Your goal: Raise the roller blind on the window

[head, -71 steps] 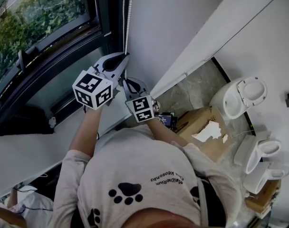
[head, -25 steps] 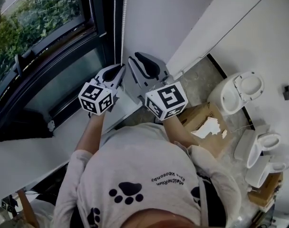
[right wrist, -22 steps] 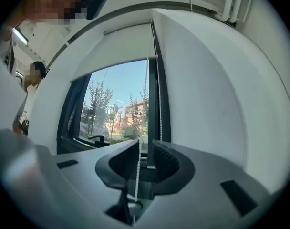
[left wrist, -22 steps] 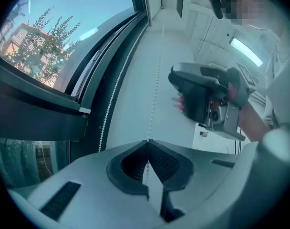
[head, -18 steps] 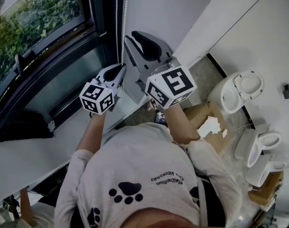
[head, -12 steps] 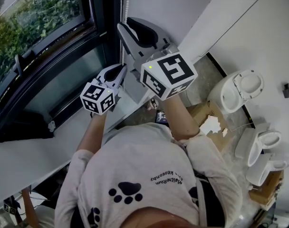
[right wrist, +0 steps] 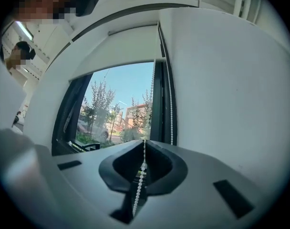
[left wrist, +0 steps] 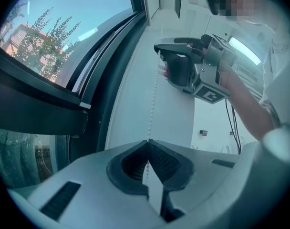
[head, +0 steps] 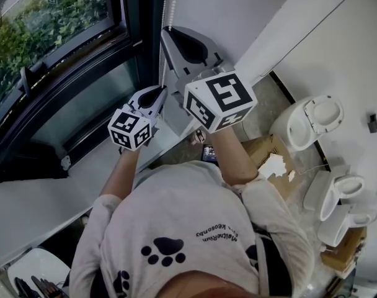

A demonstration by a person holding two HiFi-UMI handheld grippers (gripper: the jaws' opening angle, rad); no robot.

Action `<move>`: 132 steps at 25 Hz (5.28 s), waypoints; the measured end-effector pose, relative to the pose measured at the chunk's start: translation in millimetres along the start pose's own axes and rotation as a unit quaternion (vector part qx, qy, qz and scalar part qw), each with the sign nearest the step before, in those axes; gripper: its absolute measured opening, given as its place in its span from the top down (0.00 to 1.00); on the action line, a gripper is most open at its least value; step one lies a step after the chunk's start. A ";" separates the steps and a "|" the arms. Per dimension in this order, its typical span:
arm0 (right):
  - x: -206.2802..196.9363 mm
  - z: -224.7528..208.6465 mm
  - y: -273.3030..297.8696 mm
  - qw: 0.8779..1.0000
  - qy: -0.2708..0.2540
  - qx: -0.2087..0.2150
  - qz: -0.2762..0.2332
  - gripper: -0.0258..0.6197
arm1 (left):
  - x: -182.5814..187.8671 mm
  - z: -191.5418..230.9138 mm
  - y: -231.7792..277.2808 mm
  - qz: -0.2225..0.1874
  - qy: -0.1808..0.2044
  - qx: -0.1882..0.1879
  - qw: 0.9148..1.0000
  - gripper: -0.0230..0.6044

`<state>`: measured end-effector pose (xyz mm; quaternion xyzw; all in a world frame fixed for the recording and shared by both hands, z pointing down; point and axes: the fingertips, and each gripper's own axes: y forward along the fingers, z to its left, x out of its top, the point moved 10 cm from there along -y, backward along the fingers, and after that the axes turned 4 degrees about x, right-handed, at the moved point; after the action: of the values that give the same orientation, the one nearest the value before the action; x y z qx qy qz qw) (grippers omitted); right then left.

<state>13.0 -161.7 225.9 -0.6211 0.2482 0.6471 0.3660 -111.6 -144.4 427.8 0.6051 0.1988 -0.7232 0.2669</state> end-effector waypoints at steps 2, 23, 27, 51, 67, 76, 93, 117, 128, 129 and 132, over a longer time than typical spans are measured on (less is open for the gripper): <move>-11.1 0.0 0.2 1.000 -0.002 -0.005 0.013 0.94 | -11.5 0.7 -1.1 0.005 0.003 0.003 1.000 0.94; -124.7 13.6 -5.5 0.992 0.031 -0.010 0.119 0.94 | -117.5 22.7 -20.6 0.118 -0.046 0.046 0.991 0.94; -141.6 16.7 -5.9 0.990 0.037 -0.005 0.135 0.94 | -132.6 25.0 -25.6 0.136 -0.046 0.052 0.988 0.94; -168.9 23.5 -14.4 0.988 0.049 0.003 0.149 0.94 | -50.8 26.3 -33.6 0.028 -0.069 0.043 0.996 0.74; -170.0 20.6 -15.7 0.987 0.044 0.009 0.155 0.94 | 180.7 -19.4 -15.0 -0.079 0.120 0.007 0.990 0.83; -170.4 22.7 -14.7 0.990 0.033 0.019 0.139 0.94 | 220.7 -36.8 8.0 -0.097 0.158 0.024 0.982 0.93; -265.3 36.1 -44.3 0.978 0.034 0.021 0.205 0.94 | 113.6 -18.5 8.4 -0.060 0.083 0.050 0.994 0.94; -324.8 50.7 -71.9 0.950 0.083 0.066 0.292 0.74 | -8.8 -4.6 -5.0 0.025 0.015 0.090 0.996 0.94; -132.9 20.0 -72.3 0.994 0.048 0.002 0.096 0.78 | -8.4 -3.1 -0.7 0.024 0.048 0.089 0.995 0.94; -115.7 19.9 -67.8 0.996 0.039 0.002 0.079 0.78 | -8.9 -3.2 -0.2 0.023 0.049 0.088 0.995 0.94; -74.7 19.5 -50.8 0.999 0.011 0.004 0.047 0.80 | -9.8 -3.1 0.3 0.017 0.048 0.088 0.995 0.94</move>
<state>37.6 -127.9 308.4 -0.6146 0.2838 0.6556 0.3346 -107.8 -141.4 436.9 0.6639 0.1367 -0.7030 0.2154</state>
